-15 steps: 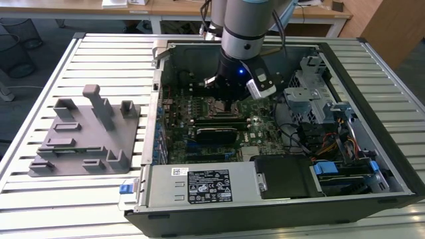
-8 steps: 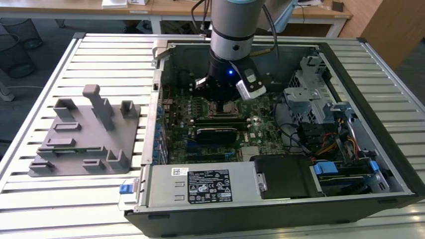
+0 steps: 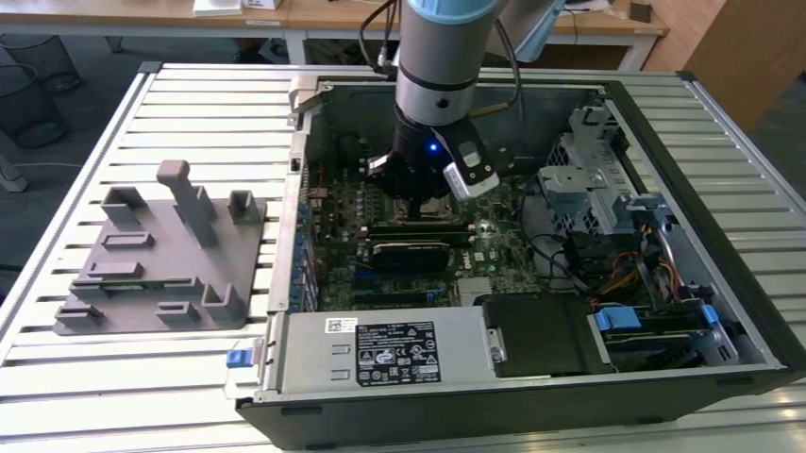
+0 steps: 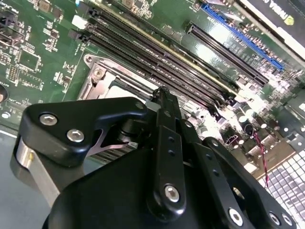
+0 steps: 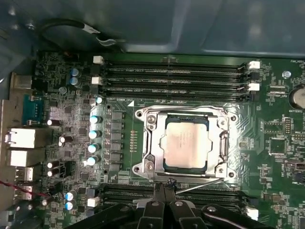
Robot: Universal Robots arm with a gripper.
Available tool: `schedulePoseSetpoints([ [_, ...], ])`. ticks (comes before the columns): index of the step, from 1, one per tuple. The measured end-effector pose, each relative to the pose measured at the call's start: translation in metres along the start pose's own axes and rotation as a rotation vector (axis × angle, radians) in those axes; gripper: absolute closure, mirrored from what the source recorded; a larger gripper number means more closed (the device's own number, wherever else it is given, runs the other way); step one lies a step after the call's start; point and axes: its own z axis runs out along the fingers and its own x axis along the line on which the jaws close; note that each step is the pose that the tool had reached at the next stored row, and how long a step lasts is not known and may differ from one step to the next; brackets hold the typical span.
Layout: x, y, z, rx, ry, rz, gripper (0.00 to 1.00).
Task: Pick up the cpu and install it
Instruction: 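Install the second cpu locking lever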
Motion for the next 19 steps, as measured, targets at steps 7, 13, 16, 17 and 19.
schedulePoseSetpoints([
  [7,0.0036,-0.0088,0.001,-0.0248,-0.0006,-0.001,0.89],
  [13,0.0064,-0.0096,0.0071,-0.0489,-0.0013,-0.002,0.89],
  [16,0.0082,-0.0098,0.0101,-0.0538,-0.0015,-0.003,0.89],
  [17,0.0084,-0.0099,0.0106,-0.0546,-0.0015,-0.003,0.89],
  [19,0.0083,-0.01,0.0121,-0.0554,-0.0017,-0.003,0.89],
])
